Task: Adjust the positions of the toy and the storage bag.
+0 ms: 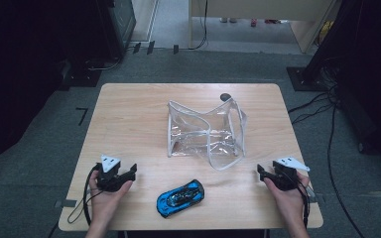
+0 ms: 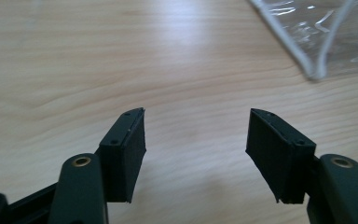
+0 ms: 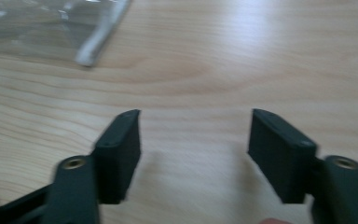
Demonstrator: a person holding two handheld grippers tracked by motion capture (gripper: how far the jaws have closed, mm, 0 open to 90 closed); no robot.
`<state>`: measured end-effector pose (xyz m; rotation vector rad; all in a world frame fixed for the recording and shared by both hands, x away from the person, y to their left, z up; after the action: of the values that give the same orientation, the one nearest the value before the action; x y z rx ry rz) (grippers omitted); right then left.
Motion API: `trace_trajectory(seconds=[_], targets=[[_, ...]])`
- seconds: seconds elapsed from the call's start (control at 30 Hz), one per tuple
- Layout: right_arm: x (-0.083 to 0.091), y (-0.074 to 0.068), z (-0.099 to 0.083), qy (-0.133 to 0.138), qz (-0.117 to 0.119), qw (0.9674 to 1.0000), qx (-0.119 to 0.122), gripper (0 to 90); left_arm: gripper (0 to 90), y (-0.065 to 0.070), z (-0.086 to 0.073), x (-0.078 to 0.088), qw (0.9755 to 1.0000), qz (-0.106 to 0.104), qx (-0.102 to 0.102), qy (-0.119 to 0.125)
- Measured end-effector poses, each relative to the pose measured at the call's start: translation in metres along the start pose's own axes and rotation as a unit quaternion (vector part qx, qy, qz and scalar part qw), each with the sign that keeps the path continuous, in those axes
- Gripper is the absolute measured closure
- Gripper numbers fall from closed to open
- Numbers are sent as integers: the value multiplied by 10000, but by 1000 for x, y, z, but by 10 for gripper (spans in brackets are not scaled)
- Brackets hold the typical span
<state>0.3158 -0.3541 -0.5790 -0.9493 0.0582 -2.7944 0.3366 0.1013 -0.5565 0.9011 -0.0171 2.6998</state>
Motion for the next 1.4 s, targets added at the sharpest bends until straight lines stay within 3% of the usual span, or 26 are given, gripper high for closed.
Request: trace_trajectory(seconds=[0.17,0.27,0.3,0.4,0.5,0.63,0.7,0.8,0.93,1.1,1.17,1.23,1.33,1.4], targets=[[-15,-21,11,7,514,9986,141,569,486,34,11,-26,9991,-359,-246,-7],[-25,-29,15,34,752,9972,-29,629,553,52,15,-41,9979,-504,-399,-30],[-31,-34,18,68,981,9950,-179,641,572,57,16,-46,9975,-536,-464,-66],[-35,-40,21,89,1180,9926,-268,644,579,69,19,-57,9968,-574,-552,-80],[-38,-46,19,-2,1132,9933,-229,653,595,76,21,-60,9960,-670,-568,-147],[-27,-61,9,-68,1381,9904,-47,616,592,75,11,-44,9946,-767,-658,-214],[-18,-71,-1,-144,1498,9886,103,605,589,71,3,-36,9951,-738,-606,-244],[-5,-85,-12,-236,1654,9857,198,640,589,61,-7,-23,9962,-670,-474,-280],[11,-104,-17,-145,1763,9840,217,711,582,50,-16,-4,9970,-493,-582,-121],[31,-147,-18,-52,2147,9759,378,735,573,40,-37,10,9972,-359,-633,-176],[36,-162,-18,-50,2195,9752,270,689,552,40,-42,14,9972,-359,-636,-188],[38,-176,-19,-96,2248,9741,212,627,545,38,-42,15,9966,-248,-773,-153],[39,-193,-19,-20,2267,9734,332,641,540,37,-42,13,9970,-287,-696,-175],[38,-200,-19,-10,2138,9756,491,668,540,36,-43,11,9969,-298,-699,-199]])
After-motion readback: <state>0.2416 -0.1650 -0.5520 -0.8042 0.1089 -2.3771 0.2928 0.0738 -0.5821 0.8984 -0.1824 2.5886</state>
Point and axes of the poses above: each handheld gripper's, and its own axes: x roughly backward along the jaws, z roughly out of its top, y roughly to its right, the point moved 10 cm from there along -x, roughly forward along the jaws, and after that the axes turned 3 degrees about y, right-handed, at the moved point
